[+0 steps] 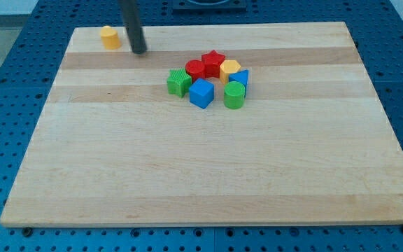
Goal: Point your arm at red star
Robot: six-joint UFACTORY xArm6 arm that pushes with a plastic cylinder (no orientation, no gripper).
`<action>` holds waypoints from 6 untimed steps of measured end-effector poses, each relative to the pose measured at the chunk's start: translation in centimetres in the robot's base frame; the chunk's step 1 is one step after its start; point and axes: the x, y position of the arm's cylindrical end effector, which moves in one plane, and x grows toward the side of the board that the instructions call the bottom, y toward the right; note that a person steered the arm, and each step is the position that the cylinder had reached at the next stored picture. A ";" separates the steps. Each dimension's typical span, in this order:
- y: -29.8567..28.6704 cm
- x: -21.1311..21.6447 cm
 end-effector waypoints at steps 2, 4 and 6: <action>10.2 0.0; 11.5 1.6; 11.5 3.7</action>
